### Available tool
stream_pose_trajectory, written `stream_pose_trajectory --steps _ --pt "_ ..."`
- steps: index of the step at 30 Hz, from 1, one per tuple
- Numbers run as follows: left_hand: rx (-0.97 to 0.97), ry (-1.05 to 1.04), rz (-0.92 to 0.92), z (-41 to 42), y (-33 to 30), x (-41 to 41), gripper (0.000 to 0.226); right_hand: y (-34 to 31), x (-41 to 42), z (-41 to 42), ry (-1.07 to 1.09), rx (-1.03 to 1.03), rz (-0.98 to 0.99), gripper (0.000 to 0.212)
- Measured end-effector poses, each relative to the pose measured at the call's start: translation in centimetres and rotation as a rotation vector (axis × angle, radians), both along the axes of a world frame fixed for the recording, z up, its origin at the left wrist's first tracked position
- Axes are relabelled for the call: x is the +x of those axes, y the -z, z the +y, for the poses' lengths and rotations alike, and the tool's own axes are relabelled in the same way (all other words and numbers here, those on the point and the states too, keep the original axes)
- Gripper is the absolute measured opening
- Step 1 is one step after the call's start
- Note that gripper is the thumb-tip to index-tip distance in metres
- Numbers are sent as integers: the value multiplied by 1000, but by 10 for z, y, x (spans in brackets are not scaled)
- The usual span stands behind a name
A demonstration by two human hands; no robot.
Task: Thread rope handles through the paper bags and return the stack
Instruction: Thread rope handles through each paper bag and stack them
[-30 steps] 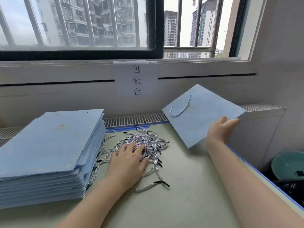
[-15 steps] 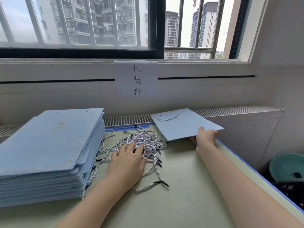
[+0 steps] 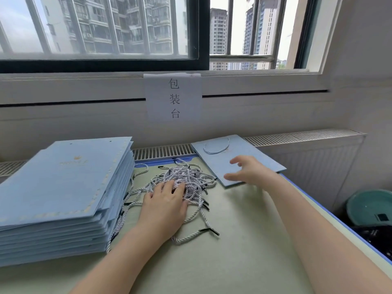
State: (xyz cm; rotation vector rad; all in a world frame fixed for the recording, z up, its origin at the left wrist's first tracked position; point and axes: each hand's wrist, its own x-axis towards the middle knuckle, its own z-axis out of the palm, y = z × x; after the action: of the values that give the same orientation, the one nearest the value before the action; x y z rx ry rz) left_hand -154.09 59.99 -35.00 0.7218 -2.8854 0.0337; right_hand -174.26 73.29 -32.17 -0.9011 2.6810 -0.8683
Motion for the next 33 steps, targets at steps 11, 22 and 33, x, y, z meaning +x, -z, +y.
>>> stream_pose_trajectory --steps 11,22,33 --pt "55 40 13 -2 3 -4 51 26 21 -26 -71 283 355 45" --pt "-275 -97 499 -21 -65 27 19 -10 82 -44 -282 -234 551 27" --pt "-15 -556 17 -74 -62 56 34 10 126 -66 -574 -314 616 19"
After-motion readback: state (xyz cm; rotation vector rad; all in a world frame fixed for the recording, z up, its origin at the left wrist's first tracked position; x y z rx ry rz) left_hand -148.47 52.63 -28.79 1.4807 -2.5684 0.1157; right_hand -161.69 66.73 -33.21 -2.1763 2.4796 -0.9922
